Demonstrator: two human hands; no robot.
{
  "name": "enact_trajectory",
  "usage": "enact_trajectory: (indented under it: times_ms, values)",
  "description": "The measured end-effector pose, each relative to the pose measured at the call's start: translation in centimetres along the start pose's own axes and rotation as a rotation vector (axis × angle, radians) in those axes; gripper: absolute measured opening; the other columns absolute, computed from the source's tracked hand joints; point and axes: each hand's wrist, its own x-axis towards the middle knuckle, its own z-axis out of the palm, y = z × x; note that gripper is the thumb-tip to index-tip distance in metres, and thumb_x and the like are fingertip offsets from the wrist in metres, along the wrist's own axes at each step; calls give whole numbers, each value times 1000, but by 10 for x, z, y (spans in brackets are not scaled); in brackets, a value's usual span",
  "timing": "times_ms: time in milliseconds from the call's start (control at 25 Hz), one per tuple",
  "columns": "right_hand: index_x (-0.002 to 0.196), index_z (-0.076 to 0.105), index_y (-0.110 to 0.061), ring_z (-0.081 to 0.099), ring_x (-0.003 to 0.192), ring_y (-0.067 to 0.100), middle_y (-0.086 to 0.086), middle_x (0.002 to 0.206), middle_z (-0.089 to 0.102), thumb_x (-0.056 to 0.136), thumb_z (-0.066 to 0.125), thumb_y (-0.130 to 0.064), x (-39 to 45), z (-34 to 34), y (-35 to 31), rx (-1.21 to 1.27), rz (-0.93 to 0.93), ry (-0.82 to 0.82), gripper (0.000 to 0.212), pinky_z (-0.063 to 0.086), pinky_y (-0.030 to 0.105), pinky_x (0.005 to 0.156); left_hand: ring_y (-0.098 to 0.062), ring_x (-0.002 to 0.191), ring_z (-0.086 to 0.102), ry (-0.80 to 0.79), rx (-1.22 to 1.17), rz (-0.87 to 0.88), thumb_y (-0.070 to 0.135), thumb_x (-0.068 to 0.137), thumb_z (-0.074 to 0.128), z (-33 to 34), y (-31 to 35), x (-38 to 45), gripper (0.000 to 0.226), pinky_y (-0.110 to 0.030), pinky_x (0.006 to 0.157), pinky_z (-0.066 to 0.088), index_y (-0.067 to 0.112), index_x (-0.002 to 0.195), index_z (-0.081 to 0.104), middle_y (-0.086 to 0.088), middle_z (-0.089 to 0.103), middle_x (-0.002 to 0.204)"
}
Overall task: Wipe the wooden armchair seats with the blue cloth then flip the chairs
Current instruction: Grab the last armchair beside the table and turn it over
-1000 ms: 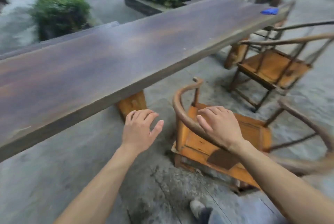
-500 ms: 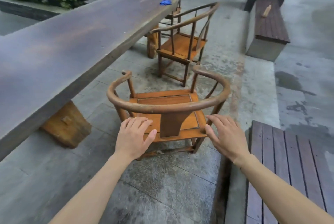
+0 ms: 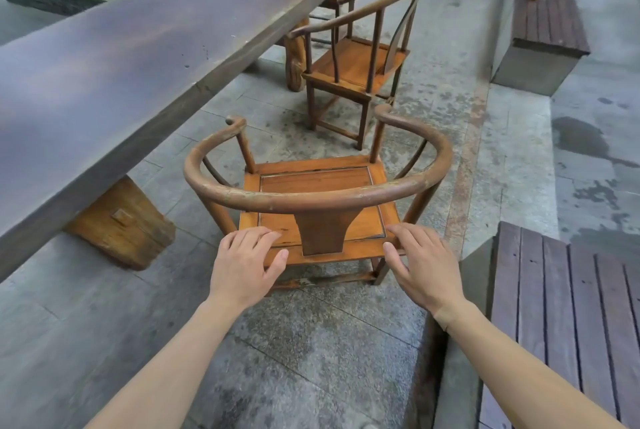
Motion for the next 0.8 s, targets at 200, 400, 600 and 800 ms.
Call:
enact_trajectory:
  times_ms: [200,400,600,800]
  values:
    - [121,66,-20,61,114,22,-2,119,69,97,39,-45,13,131,54,35,-2,40,44,51,42,88,-27,113,63,-32,33,-28,50,96,38,123,-31,8,50,-44,92,49,17,118,69,-4,68,121]
    - [120,66,-20,59,119,24,-2,120,68,96,41,-43,18,294,122,3,34,117,42,50,42,89,-29,119,58,-20,76,-63,54,95,36,286,-67,21,55,-46,90,50,18,123,65,-6,63,127]
    - [133,59,-28,49,136,26,-1,137,62,97,38,-48,37,419,164,-139,-68,165,47,41,46,102,-35,129,53,22,196,-78,61,98,22,413,-122,20,67,-54,100,43,18,128,64,-10,59,138]
    - [156,26,-34,30,149,31,3,163,30,97,34,-56,54,504,186,-337,-106,319,64,23,65,115,-36,151,24,254,348,-64,54,94,36,478,-166,24,66,-65,115,21,24,153,38,-11,29,163]
